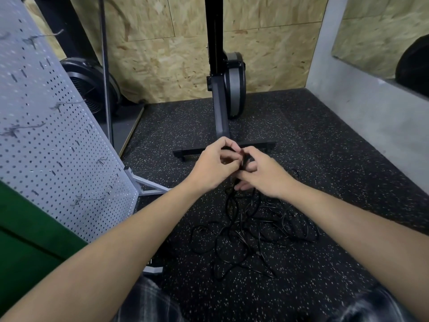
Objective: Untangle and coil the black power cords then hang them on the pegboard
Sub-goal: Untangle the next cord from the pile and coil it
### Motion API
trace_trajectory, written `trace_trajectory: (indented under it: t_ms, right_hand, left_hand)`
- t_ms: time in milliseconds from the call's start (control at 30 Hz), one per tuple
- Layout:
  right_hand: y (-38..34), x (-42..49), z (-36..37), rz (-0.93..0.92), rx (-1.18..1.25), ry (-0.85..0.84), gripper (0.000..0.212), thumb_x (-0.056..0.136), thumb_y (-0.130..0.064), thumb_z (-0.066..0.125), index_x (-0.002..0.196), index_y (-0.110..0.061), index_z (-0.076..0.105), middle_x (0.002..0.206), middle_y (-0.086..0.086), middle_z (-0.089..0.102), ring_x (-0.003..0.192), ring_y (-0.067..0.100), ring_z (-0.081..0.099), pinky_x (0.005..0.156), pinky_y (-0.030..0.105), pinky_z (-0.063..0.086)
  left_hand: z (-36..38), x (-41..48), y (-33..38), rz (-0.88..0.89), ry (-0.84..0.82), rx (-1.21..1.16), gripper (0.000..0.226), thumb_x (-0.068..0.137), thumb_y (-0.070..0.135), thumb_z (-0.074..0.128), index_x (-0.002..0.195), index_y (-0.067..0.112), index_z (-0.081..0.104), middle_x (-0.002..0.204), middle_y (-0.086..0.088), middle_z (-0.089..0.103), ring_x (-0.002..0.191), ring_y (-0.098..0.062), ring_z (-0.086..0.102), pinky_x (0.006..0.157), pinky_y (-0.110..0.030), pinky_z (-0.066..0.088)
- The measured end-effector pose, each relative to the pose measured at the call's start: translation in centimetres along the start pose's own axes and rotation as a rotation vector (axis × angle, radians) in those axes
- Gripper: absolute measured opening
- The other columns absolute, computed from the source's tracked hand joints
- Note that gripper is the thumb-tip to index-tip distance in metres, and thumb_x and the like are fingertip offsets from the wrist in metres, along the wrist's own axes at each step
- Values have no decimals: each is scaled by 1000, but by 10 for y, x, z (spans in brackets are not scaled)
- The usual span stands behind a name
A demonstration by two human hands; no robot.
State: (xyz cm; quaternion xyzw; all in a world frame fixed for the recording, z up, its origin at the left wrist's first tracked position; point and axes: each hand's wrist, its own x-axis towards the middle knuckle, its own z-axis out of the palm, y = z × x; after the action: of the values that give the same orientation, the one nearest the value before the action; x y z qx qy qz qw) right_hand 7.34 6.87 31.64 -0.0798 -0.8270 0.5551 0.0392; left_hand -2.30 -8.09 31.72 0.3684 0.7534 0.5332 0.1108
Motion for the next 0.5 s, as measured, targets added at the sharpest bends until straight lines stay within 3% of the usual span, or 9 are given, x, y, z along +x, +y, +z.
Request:
trace_trajectory:
  t_ms: [67, 133, 200, 333, 400, 500]
  right_hand:
    - [-6, 1, -4, -40, -107, 89, 33, 103, -8, 59, 132, -25, 56, 85, 3, 78, 73, 17, 78, 80, 41, 64]
    - [-13, 3, -10, -98, -71, 129, 34, 105, -7, 54, 131, -28, 58, 83, 3, 77, 70, 17, 75, 77, 37, 59]
    - [-22, 1, -17, -133, 53, 119, 34, 106, -4, 50, 130, -27, 59, 84, 6, 76, 71, 22, 68, 74, 36, 55]
    - [-36, -4, -27, -194, 175, 138, 33, 108, -3, 46, 134, -20, 58, 78, 7, 68, 79, 18, 63, 68, 28, 54]
    - [-39, -6, -32, -211, 198, 169, 33, 109, -3, 45, 137, -18, 56, 79, 7, 67, 79, 16, 62, 67, 28, 53]
    - [-36, -7, -39, -212, 199, 212, 33, 109, -5, 46, 138, -19, 55, 82, 7, 69, 77, 16, 62, 68, 30, 53]
  left_hand:
    - [1, 1, -4, -9, 88, 1, 21, 90, 6, 72, 102, 17, 59, 97, 1, 78, 96, -20, 74, 95, -49, 58]
    - [-1, 0, -12, -69, 128, 40, 16, 88, 6, 70, 96, 17, 62, 95, -4, 75, 92, -26, 72, 92, -53, 57]
    - [-1, -5, -20, -167, -39, 52, 15, 89, 6, 69, 101, 14, 66, 100, -6, 75, 97, -26, 71, 94, -50, 57]
    - [5, -17, -19, -369, -573, -79, 43, 98, -5, 52, 128, 22, 68, 130, -3, 73, 119, -17, 66, 100, -37, 51]
    - [7, -17, -16, -351, -663, -27, 33, 100, 5, 58, 121, 28, 72, 128, 5, 74, 125, -17, 65, 106, -41, 50]
    - [11, -17, -19, -282, -649, 7, 12, 103, 16, 65, 113, 19, 71, 121, 0, 76, 119, -24, 69, 97, -40, 53]
